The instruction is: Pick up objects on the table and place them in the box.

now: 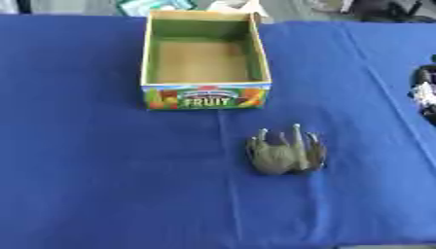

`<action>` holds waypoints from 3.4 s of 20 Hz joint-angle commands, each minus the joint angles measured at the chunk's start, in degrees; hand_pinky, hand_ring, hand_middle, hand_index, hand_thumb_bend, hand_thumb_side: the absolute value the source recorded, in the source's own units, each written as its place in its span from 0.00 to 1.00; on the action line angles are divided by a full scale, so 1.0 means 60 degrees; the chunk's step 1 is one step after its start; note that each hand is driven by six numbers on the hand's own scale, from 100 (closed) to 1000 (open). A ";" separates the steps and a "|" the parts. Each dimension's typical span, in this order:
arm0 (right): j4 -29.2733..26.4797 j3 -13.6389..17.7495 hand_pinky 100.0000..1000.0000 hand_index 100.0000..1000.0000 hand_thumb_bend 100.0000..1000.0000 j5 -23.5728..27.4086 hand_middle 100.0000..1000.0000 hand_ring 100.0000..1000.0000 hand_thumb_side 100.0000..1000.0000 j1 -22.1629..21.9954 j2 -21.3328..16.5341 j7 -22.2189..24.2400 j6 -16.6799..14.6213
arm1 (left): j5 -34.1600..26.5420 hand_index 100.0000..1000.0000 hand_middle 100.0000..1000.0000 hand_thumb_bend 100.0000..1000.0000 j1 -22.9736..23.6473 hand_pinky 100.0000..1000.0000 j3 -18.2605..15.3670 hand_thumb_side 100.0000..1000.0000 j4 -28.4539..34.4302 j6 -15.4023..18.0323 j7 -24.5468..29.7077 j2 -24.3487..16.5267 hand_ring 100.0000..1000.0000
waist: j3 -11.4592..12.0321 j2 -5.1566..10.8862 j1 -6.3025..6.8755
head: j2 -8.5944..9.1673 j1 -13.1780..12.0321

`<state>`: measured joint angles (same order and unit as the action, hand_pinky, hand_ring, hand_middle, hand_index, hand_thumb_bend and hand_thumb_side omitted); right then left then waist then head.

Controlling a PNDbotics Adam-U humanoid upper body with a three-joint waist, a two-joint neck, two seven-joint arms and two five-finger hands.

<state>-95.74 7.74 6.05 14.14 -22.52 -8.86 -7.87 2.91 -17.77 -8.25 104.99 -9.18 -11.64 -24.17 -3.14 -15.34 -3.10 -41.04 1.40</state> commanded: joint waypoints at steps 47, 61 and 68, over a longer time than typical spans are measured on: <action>-0.0198 -0.2887 0.81 0.91 0.51 -0.1964 0.85 0.89 0.23 0.2277 -0.4487 0.4352 -0.1210 | -0.0039 0.62 0.52 0.44 -0.0062 0.42 0.0160 0.63 0.0158 -0.0006 0.0241 -0.0157 0.56 | 0.0395 0.0376 -0.0146 | -0.0227 0.0311; 0.0572 -0.4116 0.80 0.90 0.47 -0.1893 0.84 0.88 0.21 0.3029 -0.3762 0.5571 -0.1336 | -0.0039 0.62 0.52 0.44 -0.0064 0.42 0.0185 0.63 0.0144 -0.0017 0.0289 -0.0142 0.56 | 0.0498 0.0368 -0.0193 | -0.0288 0.0333; 0.0883 -0.4451 0.79 0.90 0.46 -0.1895 0.83 0.88 0.21 0.3011 -0.3423 0.5917 -0.1362 | -0.0043 0.62 0.52 0.44 -0.0066 0.42 0.0191 0.63 0.0136 -0.0019 0.0304 -0.0135 0.56 | 0.0519 0.0370 -0.0218 | -0.0306 0.0330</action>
<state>-90.44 -19.23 -5.62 31.32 -42.15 26.26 -15.96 2.78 -17.67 -7.06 104.99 -9.39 -9.91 -23.88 -0.02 -14.13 -4.61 -42.33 3.21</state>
